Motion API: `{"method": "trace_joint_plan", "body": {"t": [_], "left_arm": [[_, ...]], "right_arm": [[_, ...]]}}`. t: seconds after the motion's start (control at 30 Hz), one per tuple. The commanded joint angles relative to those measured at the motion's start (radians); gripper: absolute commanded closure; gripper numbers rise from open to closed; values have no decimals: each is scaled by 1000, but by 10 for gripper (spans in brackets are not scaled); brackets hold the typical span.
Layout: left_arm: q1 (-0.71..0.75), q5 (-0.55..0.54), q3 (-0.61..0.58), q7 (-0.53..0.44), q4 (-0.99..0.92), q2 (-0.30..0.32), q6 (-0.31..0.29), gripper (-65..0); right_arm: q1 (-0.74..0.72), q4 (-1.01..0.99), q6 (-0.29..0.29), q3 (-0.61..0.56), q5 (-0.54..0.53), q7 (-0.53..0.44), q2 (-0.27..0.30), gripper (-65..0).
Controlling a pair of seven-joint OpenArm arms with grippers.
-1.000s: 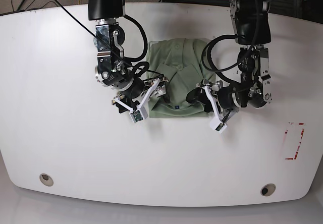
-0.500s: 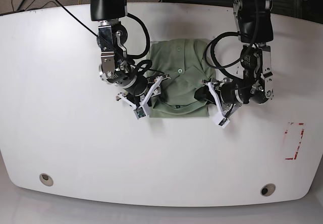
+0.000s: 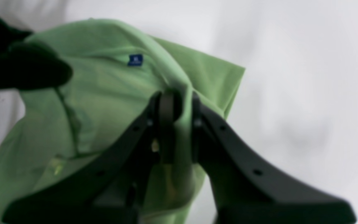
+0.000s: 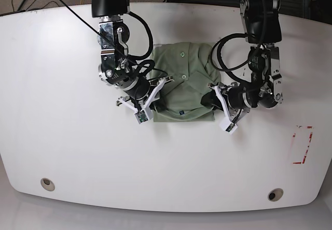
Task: Layout the t-shirt on the table in an organized manner, then fold the t-shirt properly
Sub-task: 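Grasp opposite sides of the green bundle with both grippers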
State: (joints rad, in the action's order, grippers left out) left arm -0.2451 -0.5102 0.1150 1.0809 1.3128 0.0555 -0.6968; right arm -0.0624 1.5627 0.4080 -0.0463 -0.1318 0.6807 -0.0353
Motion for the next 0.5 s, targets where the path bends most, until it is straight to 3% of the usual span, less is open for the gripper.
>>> {"method": "trace_joint_plan", "body": {"t": [0.0, 0.47], "left_arm": [[-23, -23, 2, -12, 44, 4, -1, -107], [-32, -23, 2, -11, 119, 5, -1, -107]], "right_arm": [[-21, 66, 1, 1, -9, -5, 1, -52], [-46, 127, 1, -2, -9, 35, 1, -52]]}}
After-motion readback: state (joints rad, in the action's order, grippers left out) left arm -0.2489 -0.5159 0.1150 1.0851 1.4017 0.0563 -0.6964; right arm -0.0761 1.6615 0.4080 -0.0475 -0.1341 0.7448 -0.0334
